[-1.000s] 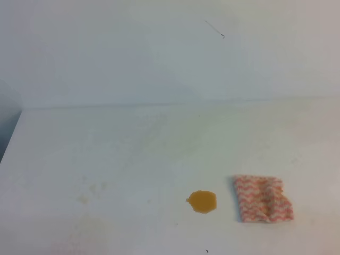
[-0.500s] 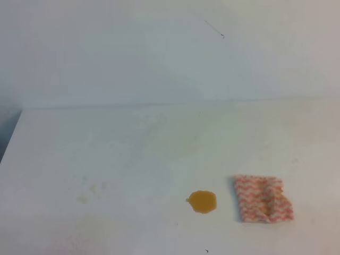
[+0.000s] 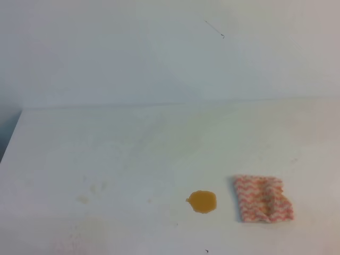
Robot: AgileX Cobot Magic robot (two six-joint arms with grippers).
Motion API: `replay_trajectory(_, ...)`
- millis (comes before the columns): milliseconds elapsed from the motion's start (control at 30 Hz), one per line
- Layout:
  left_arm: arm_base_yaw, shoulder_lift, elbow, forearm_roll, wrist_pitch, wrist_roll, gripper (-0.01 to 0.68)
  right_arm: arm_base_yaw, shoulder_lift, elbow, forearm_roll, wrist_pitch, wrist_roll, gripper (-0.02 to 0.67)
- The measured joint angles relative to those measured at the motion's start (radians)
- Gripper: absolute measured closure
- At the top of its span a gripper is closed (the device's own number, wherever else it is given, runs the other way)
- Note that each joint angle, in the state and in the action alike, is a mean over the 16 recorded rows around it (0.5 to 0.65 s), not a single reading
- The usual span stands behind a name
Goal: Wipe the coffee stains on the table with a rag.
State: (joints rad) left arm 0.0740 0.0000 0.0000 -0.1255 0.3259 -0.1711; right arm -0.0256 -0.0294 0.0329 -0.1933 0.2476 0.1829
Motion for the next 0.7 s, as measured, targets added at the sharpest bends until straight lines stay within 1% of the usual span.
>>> replay_trajectory(167, 0.0, 0.0, 0.0, 0.0, 0.0, 0.001, 0.674, 0.0, 0.0, 0.0, -0.027, -0.116, -0.002, 0.652)
replay_trajectory(367, 0.0, 0.0, 0.0, 0.0, 0.0, 0.002, 0.674, 0.0, 0.0, 0.0, -0.053, -0.387, -0.002, 0.652)
replay_trajectory(567, 0.0, 0.0, 0.0, 0.0, 0.0, 0.002, 0.674, 0.0, 0.0, -0.001, -0.029, -0.688, -0.004, 0.652)
replay_trajectory(633, 0.0, 0.0, 0.0, 0.0, 0.0, 0.002, 0.674, 0.0, 0.001, -0.005, -0.021, -0.749, -0.009, 0.652)
replay_trajectory(700, 0.0, 0.0, 0.0, 0.0, 0.0, 0.002, 0.674, 0.0, 0.001, -0.016, -0.018, -0.772, -0.013, 0.652)
